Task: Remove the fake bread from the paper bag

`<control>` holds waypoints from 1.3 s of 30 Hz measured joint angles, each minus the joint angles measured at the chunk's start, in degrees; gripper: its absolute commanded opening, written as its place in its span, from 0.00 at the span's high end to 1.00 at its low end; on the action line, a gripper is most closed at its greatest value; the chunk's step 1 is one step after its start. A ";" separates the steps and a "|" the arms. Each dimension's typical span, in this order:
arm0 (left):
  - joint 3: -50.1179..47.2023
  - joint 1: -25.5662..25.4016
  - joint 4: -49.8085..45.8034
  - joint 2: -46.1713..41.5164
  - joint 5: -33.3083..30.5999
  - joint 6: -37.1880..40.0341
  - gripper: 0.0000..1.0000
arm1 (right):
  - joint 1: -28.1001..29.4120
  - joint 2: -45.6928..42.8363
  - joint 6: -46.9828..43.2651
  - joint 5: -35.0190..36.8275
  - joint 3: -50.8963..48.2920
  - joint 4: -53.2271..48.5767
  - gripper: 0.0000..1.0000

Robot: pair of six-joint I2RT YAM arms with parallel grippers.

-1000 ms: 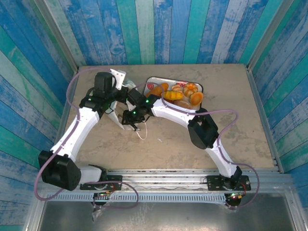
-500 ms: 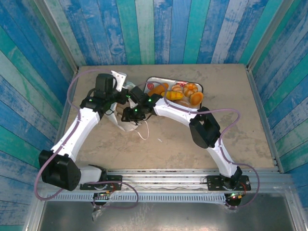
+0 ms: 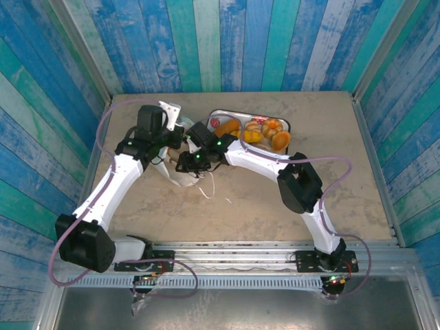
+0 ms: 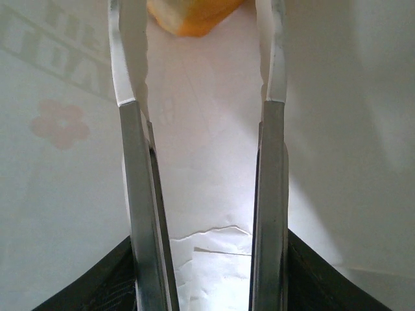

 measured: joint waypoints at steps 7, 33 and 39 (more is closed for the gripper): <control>0.04 0.00 -0.31 0.09 -0.70 -0.90 1.00 | -0.15 -1.90 -0.11 -0.31 -1.42 1.86 0.47; 0.44 0.48 -0.46 0.09 0.79 -1.05 1.00 | -0.31 4.07 -0.09 2.19 7.17 -4.70 0.47; 0.44 0.37 -0.59 0.09 0.85 -1.05 1.00 | -0.20 5.03 -0.13 2.58 7.58 -5.90 0.47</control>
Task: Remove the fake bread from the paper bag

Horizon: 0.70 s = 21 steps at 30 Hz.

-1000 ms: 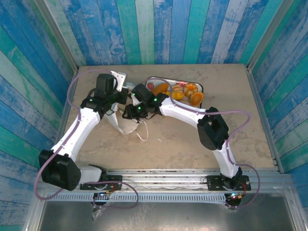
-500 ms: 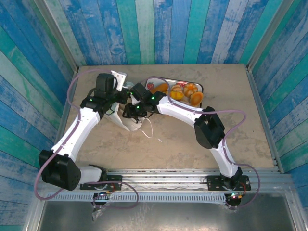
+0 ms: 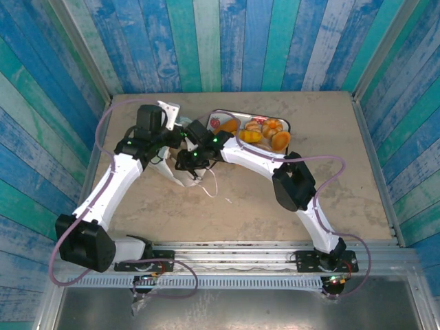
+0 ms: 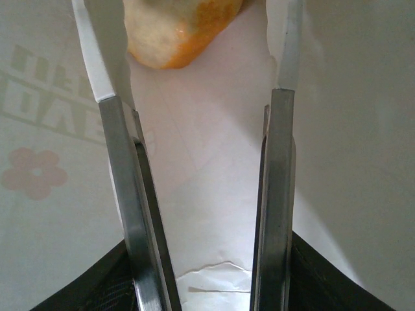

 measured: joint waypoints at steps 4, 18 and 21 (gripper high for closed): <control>0.02 -0.04 0.00 0.00 -0.04 0.00 1.00 | 0.00 0.00 -0.02 0.55 -0.07 -0.59 0.46; 0.33 -0.28 -0.07 0.00 0.13 -0.17 1.00 | -0.22 -1.36 -1.42 1.81 -1.79 -2.73 0.55; 0.57 -0.28 -0.02 0.00 0.13 -0.37 1.00 | -0.33 -1.68 -2.01 1.88 -1.77 -2.97 0.54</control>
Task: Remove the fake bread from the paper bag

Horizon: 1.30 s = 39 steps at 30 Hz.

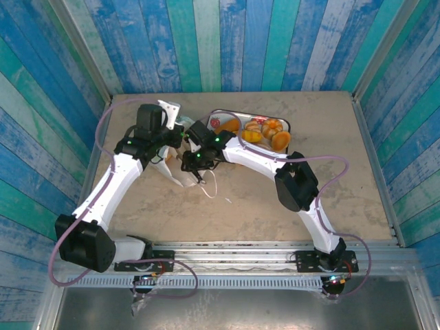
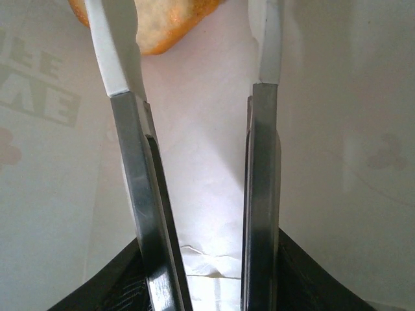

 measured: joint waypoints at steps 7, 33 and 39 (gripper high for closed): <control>0.09 0.00 0.00 0.00 0.00 -0.72 1.00 | -0.09 -0.24 -2.40 1.25 1.07 -4.11 0.50; 0.11 -0.09 0.33 0.00 0.83 -0.92 1.00 | -1.62 2.34 -7.06 -5.18 9.03 -11.30 0.54; 0.20 0.02 1.25 0.00 0.76 -0.92 1.00 | -1.75 4.57 -6.58 -4.72 13.31 -12.26 0.70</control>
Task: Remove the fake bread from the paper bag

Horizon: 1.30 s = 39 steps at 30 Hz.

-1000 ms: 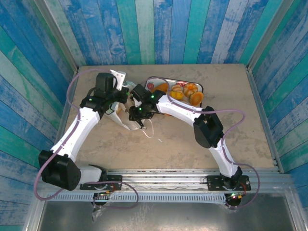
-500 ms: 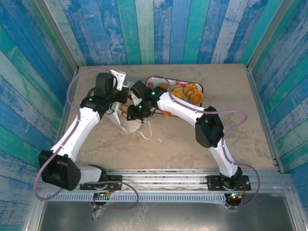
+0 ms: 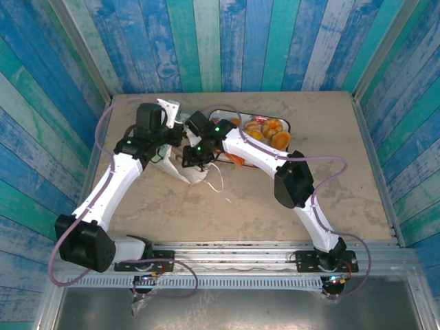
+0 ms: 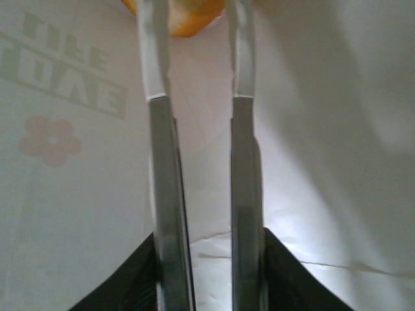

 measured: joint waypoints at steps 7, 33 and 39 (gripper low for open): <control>0.00 0.11 0.07 0.00 -0.59 -0.07 1.00 | 0.02 0.33 -0.07 0.81 0.52 -0.15 0.92; -1.38 -0.28 2.38 0.00 -8.68 -4.20 1.00 | -0.07 -14.91 0.37 3.28 -16.24 4.37 1.00; -3.08 -0.28 2.73 0.00 -9.33 -4.33 1.00 | -0.17 -17.42 0.55 3.78 -16.92 4.74 0.89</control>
